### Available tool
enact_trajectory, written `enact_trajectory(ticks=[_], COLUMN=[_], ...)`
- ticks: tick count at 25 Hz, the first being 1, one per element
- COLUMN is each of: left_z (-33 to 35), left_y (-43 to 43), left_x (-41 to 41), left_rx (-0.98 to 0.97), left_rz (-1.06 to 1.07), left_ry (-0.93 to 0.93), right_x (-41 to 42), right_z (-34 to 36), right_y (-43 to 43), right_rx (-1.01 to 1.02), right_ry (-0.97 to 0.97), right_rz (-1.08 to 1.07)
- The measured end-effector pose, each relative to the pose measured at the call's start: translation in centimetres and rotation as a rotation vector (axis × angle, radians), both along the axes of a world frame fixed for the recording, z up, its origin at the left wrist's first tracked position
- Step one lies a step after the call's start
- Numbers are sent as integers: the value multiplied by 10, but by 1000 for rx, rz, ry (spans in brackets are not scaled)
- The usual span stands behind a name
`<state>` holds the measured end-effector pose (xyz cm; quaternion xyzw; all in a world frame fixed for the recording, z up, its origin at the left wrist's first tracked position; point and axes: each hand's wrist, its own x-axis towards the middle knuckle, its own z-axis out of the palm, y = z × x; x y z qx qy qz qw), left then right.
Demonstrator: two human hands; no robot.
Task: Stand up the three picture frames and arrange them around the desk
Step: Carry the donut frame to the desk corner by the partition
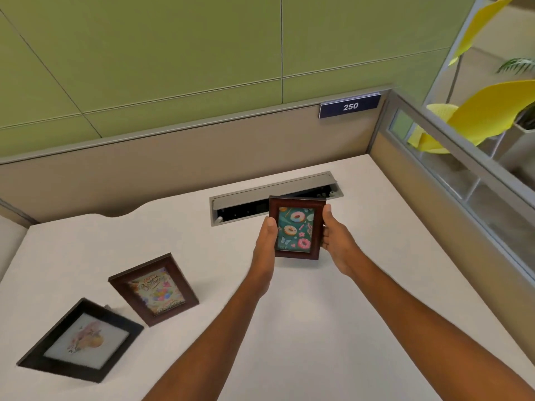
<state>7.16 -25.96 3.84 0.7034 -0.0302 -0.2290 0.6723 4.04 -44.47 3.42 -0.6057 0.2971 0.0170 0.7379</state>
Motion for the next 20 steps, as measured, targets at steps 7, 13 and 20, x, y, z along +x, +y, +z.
enact_trajectory(ticks=[7, 13, 20], left_z=[26, 35, 9], left_y=[-131, -228, -309], left_x=[42, 95, 165], left_rx=[-46, -57, -16], left_rz=[-147, -234, -286], left_ry=[-6, 3, 59], right_x=[19, 66, 130], right_z=[18, 18, -12], right_y=[-130, -229, -305], right_rx=[-22, -46, -17], right_ry=[-83, -137, -148], right_rz=[-119, -207, -266])
